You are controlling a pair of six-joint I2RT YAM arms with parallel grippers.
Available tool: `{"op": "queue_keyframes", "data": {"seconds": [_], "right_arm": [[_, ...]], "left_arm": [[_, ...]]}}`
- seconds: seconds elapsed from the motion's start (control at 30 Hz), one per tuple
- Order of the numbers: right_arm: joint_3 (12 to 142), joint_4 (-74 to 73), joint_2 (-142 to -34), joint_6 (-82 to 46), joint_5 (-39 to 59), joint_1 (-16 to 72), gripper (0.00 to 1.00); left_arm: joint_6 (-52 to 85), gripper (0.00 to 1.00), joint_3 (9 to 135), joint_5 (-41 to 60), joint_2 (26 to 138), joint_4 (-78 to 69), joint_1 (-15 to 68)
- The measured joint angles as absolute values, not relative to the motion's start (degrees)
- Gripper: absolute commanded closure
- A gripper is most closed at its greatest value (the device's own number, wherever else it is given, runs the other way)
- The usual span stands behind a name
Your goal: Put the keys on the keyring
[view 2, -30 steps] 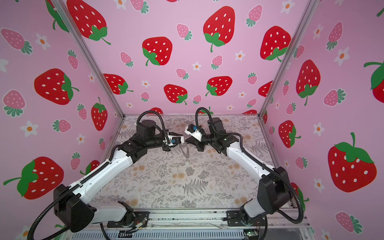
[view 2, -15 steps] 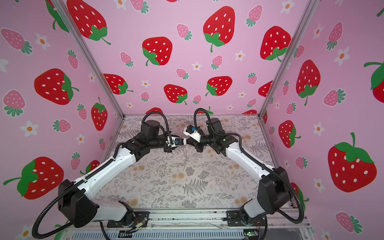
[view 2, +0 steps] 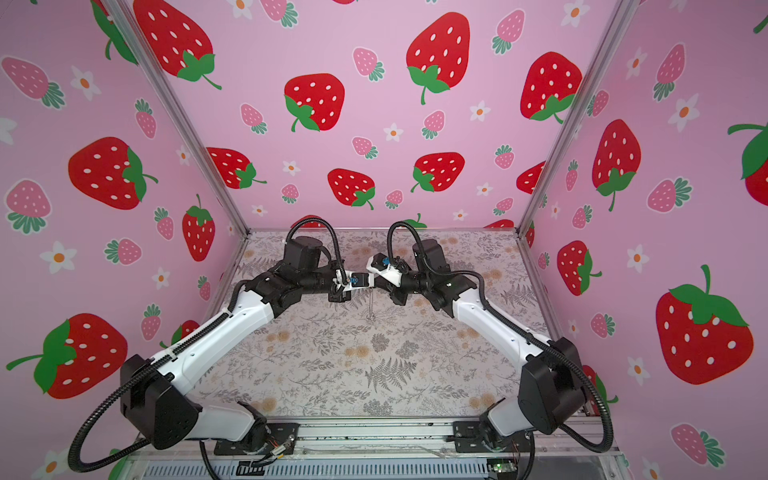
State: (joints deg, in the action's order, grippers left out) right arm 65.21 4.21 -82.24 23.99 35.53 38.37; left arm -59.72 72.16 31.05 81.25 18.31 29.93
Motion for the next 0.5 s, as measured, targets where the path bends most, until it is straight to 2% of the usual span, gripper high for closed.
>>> {"op": "queue_keyframes", "data": {"seconds": [0.07,0.2,0.5], "right_arm": [[63.22,1.8,-79.99,23.86,34.0,38.39,0.7],[60.36,-3.18,-75.53,24.14,29.82,38.39,0.64],[57.12,-12.49,-74.48,21.61,27.94,38.39,0.64]], "left_arm": [[-56.36,1.0,71.81,34.41,81.28,17.04,28.27],[-46.78,1.0,68.16,42.41,80.9,8.23,23.18],[-24.73,1.0,61.34,54.57,80.95,-16.16,19.49]]}}
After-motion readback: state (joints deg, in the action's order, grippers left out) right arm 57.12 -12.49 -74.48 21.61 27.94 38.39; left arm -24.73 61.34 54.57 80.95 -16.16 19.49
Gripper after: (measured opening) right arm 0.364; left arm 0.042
